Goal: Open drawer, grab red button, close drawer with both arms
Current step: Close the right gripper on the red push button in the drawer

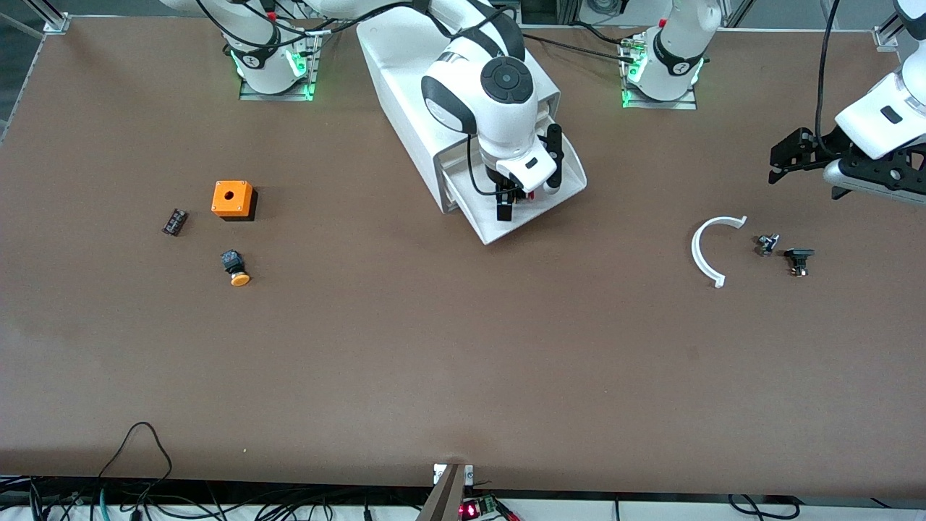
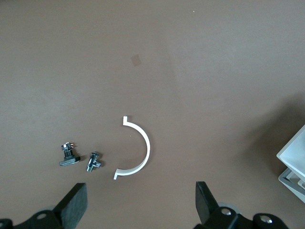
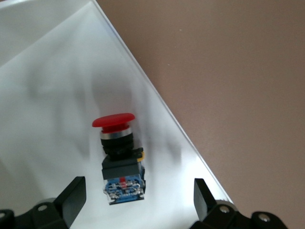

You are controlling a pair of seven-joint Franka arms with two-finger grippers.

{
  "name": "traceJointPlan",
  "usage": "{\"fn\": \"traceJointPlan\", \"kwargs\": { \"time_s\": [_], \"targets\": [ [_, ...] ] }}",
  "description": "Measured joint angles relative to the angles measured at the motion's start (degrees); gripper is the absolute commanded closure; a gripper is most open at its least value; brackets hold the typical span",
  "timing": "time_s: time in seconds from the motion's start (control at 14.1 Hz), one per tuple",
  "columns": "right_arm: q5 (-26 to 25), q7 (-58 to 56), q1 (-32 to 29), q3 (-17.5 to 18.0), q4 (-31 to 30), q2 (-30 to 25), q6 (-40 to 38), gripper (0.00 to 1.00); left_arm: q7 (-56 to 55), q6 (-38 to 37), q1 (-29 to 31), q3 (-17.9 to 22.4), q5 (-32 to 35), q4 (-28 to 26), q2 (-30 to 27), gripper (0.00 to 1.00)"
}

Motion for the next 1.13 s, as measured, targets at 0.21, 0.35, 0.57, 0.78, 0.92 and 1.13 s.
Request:
{"fn": "traceJointPlan", "kwargs": {
  "time_s": [0.21, 0.35, 0.57, 0.78, 0.92, 1.13],
  "targets": [
    [0.0, 0.0, 0.2, 0.1, -0.1, 1.1, 0.0, 0.00, 0.0, 0.0, 0.0, 0.0, 0.0, 0.0, 0.0, 0.00],
    [0.0, 0.0, 0.5, 0.1, -0.1, 2.1, 0.0, 0.00, 0.0, 0.0, 0.0, 0.0, 0.0, 0.0, 0.0, 0.00],
    [0.0, 0.0, 0.7, 0.1, 0.0, 2.4, -0.1, 0.00, 0.0, 0.0, 0.0, 0.0, 0.0, 0.0, 0.0, 0.00],
    [0.0, 0.0, 1.1, 0.1, 0.0, 2.4, -0.4, 0.45, 0.0, 0.0, 0.0, 0.0, 0.0, 0.0, 0.0, 0.00],
    [0.0, 0.1, 1.2, 0.1, 0.3, 2.4, -1.0, 0.56, -0.1, 0.0, 0.0, 0.1, 0.0, 0.0, 0.0, 0.00],
    [0.0, 0.1, 1.2, 0.1, 0.4, 2.4, -1.5, 0.72, -0.1, 0.0, 0.0, 0.3, 0.0, 0.0, 0.1, 0.00]
  ]
}}
